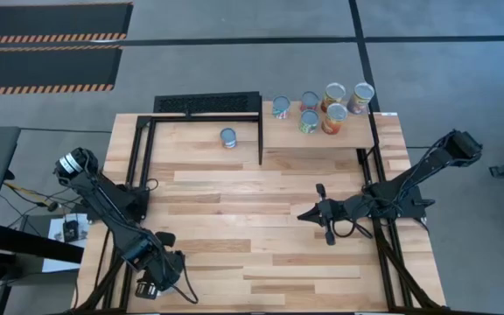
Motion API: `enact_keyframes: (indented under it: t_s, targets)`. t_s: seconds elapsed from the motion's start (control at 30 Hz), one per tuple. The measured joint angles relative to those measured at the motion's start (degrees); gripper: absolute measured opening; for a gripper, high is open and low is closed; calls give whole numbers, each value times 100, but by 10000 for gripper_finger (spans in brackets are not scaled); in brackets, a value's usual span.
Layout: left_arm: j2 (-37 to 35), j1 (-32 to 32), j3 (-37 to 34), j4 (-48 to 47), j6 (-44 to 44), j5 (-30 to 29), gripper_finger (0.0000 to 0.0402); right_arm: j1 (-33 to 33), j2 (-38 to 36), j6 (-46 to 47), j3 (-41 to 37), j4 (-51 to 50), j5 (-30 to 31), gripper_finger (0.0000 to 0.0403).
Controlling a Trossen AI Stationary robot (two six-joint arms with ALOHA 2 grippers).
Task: Pick and place cans onto a shelf
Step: Put the canned peaches on the shelf
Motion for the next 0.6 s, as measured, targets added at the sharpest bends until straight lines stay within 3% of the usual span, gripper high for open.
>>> enact_keyframes:
  t_s: [0.37,0.6]
  targets:
    - [0,0,0,-11,40,-158,7,0,0,1,0,-4,-2,11]
    - [-1,0,0,54,18,-179,11,0,0,0,0,-4,-2,11]
